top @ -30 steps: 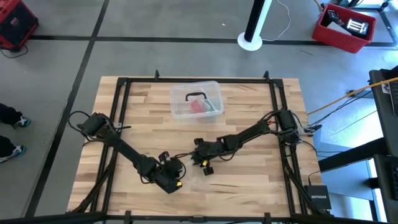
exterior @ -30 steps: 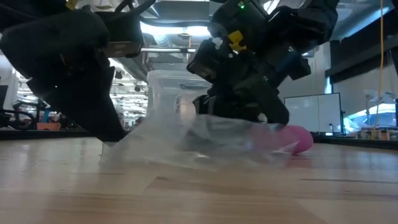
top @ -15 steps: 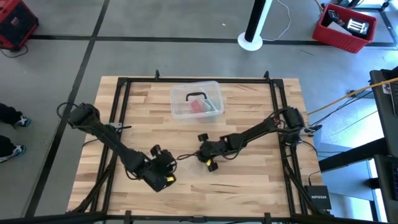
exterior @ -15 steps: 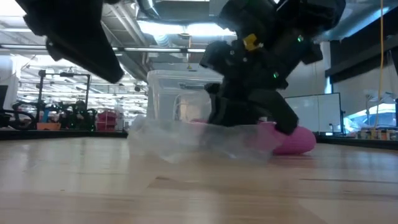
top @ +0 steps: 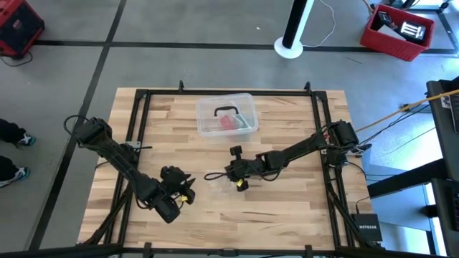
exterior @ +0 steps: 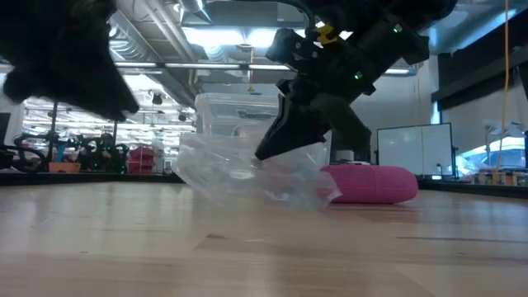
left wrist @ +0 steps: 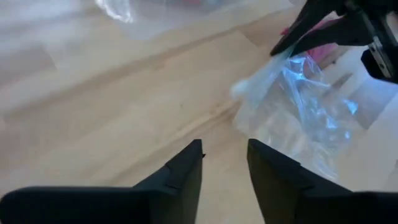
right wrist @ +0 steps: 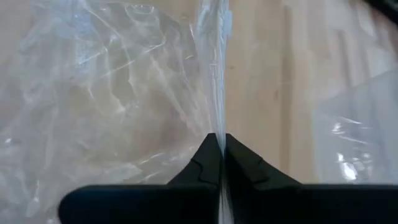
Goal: Roll bandage
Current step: Open the transparent zip bag
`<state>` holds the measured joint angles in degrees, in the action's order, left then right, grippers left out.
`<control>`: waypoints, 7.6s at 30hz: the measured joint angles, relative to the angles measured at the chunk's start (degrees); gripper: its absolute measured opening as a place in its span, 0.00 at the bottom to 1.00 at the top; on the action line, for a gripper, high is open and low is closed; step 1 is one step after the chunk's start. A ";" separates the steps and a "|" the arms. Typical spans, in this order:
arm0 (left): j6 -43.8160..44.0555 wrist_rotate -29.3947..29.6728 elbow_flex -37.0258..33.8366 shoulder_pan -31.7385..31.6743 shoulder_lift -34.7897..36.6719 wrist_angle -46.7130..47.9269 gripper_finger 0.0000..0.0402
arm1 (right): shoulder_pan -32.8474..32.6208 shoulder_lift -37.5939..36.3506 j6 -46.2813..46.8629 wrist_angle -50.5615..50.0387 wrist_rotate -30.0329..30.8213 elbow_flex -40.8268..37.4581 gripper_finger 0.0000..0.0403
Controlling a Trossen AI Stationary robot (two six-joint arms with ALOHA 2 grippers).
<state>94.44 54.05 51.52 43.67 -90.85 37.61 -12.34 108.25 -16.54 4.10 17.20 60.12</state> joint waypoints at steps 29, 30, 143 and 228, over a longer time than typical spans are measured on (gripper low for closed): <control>-15.39 10.34 -12.19 -0.10 1.29 -39.19 0.45 | -0.02 0.07 1.71 9.42 -6.34 0.17 0.04; -18.05 8.89 -12.19 -0.88 1.29 -41.18 0.45 | -0.02 0.07 1.71 9.42 -6.35 0.17 0.04; -61.80 0.12 -3.96 -6.33 1.25 -42.69 0.00 | -0.07 -7.80 7.20 6.00 -15.83 0.22 0.51; -52.29 -8.87 -3.99 -8.47 10.22 -31.15 0.30 | 1.53 -6.77 11.79 3.41 -19.86 0.24 0.00</control>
<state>42.16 45.18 47.53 35.20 -80.63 6.46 -10.81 101.48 -4.75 7.51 -2.66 60.36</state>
